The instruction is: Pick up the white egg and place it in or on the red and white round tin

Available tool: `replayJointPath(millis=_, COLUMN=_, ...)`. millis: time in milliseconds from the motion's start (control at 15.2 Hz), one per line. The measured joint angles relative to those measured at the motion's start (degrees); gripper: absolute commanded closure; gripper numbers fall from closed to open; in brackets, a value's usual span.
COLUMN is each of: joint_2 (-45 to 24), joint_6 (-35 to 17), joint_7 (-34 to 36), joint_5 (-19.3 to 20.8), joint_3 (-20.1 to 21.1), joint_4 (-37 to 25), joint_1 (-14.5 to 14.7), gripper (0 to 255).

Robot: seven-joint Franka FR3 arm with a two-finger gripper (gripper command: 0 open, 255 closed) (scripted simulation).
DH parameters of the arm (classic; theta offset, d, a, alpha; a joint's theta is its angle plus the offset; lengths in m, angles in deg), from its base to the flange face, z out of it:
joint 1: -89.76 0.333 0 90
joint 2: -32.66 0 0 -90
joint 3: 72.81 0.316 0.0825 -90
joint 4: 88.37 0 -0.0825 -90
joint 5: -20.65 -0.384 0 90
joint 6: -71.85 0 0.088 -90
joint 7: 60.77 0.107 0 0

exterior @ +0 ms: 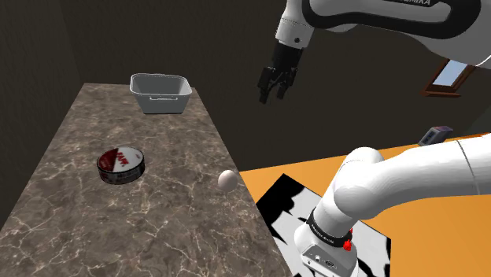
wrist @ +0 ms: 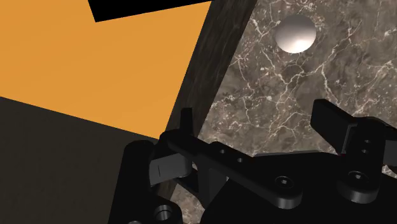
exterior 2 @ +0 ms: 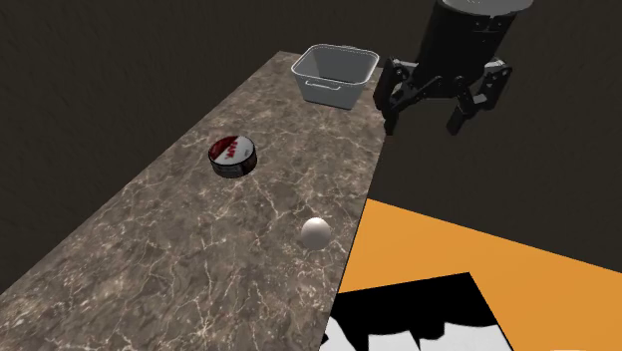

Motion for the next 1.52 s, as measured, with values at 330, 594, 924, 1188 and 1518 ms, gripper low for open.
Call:
replayJointPath(millis=330, joint_2=-0.6, joint_6=-4.2, joint_7=1.5, joint_5=-1.3, joint_3=1.9, joint_4=4.3, joint_1=1.1, gripper=0)
replayJointPath(millis=594, joint_2=-2.8, joint_6=-10.3, joint_7=3.5, joint_5=-3.2, joint_3=4.5, joint_4=8.9, joint_1=2.8, gripper=0)
replayJointPath(millis=924, joint_2=-6.7, joint_6=-18.6, joint_7=5.8, joint_5=-5.5, joint_3=7.9, joint_4=14.1, joint_1=5.1, gripper=0)
replayJointPath(millis=1188, joint_2=-10.9, joint_6=-25.4, joint_7=7.9, joint_5=-7.6, joint_3=10.9, joint_4=17.4, joint_1=7.2, gripper=0)
replayJointPath(millis=1518, joint_2=-17.4, joint_6=-33.3, joint_7=9.8, joint_5=-9.3, joint_3=13.8, joint_4=19.2, joint_1=8.9, gripper=0)
